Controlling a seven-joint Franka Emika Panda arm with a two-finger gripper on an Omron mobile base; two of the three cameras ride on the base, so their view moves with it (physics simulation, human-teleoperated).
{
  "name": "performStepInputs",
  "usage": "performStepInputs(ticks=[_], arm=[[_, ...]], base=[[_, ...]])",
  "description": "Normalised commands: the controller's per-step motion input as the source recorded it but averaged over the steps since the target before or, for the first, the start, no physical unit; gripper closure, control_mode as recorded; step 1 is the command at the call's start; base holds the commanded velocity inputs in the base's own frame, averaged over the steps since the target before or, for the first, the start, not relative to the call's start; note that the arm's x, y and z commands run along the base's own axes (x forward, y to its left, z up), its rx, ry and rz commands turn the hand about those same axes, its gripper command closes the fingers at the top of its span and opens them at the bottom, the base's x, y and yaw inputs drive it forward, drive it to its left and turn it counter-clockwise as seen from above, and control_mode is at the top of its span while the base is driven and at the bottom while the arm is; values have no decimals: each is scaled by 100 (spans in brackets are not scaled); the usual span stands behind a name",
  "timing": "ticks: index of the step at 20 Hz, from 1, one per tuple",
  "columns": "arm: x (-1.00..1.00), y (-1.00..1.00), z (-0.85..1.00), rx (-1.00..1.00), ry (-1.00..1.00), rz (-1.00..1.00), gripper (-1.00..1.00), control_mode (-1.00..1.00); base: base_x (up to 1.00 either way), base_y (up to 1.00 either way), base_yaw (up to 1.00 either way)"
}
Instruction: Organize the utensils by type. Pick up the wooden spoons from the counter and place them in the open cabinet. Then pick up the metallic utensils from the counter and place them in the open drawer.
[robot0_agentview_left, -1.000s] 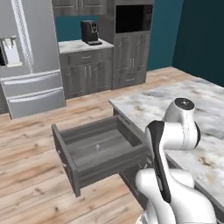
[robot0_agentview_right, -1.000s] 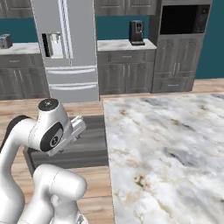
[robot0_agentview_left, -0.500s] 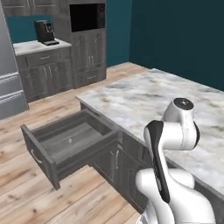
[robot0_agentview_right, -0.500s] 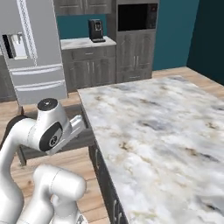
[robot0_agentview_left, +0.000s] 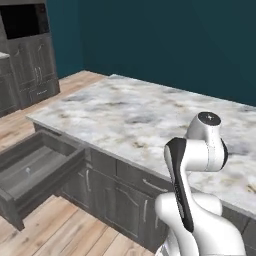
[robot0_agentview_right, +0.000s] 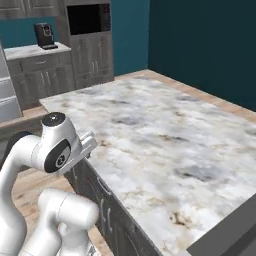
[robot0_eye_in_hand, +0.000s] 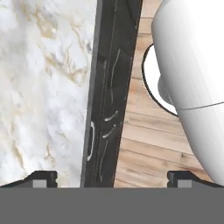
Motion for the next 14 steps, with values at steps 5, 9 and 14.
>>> performStepInputs(ticks=[5, 9, 14], arm=[[0, 0, 0, 0, 0, 0, -100, 100], [0, 0, 0, 0, 0, 0, -100, 100], [0, 0, 0, 0, 0, 0, -100, 100]], base=[[-67, -34, -42], [-66, -38, -41], [-58, -44, -40]])
